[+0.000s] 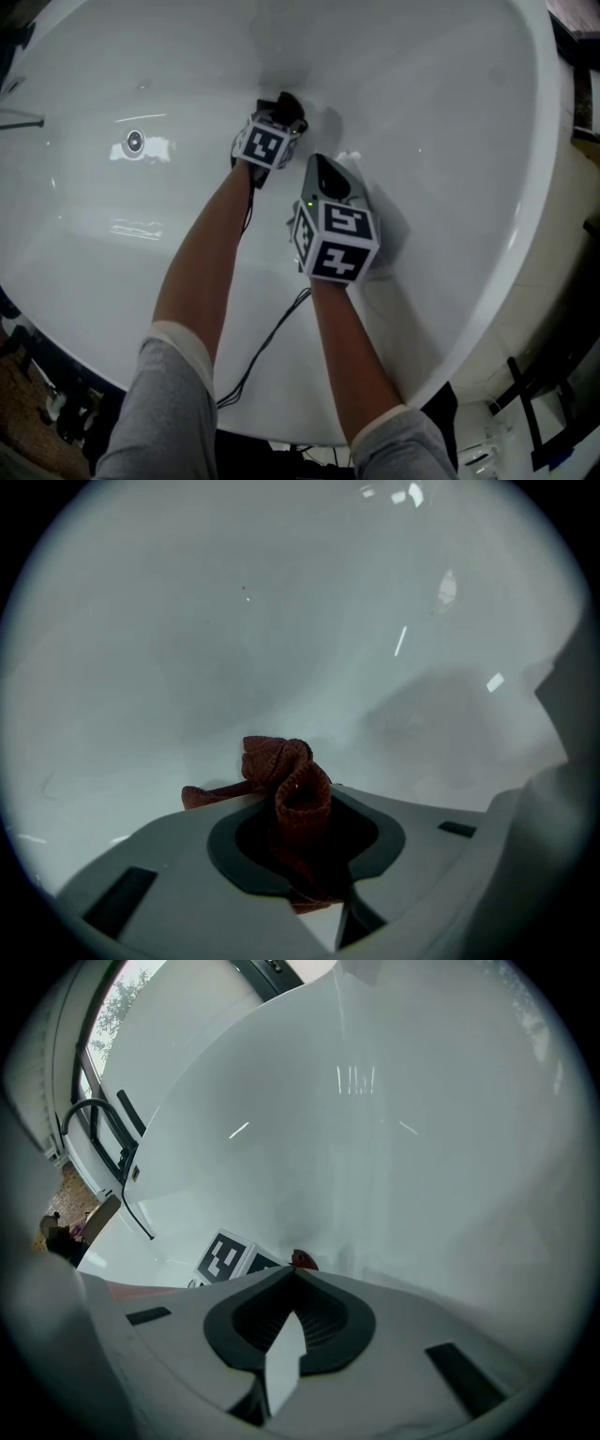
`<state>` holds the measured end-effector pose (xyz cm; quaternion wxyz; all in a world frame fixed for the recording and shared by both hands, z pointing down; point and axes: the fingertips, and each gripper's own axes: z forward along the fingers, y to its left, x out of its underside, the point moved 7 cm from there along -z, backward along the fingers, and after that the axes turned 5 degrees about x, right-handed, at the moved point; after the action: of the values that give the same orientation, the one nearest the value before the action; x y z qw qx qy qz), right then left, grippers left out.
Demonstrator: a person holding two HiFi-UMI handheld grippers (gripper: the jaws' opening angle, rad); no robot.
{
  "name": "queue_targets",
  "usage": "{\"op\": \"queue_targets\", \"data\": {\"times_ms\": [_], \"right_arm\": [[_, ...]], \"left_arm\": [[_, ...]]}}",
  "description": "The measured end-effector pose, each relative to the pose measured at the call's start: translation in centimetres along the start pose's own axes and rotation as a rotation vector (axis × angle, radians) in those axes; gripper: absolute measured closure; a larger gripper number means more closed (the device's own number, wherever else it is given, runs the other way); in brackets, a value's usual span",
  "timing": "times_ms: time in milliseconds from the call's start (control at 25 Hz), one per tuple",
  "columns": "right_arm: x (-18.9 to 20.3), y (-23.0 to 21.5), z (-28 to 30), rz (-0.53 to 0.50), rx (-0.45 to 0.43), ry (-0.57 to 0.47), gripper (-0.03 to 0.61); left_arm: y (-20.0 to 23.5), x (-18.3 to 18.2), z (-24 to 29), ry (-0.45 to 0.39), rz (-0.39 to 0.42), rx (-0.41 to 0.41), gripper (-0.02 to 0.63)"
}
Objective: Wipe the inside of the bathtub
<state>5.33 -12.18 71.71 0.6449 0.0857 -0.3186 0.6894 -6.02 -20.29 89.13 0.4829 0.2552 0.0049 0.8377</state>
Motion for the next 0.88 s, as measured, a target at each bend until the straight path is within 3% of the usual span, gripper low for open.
{"op": "queue_targets", "data": {"times_ms": [560,880], "right_arm": [[-4.8,0.5,-1.7,-0.032,0.024,-0.076,0.569],[-8.2,0.3,-4.3,-0.018,0.044,-0.114,0.569]], "left_arm": [[-2.9,-5.1,0.8,-0.142,-0.028,0.116,0.519],[-4.2,-8.1,-2.0,-0.203,-0.026,0.129,0.525]]}}
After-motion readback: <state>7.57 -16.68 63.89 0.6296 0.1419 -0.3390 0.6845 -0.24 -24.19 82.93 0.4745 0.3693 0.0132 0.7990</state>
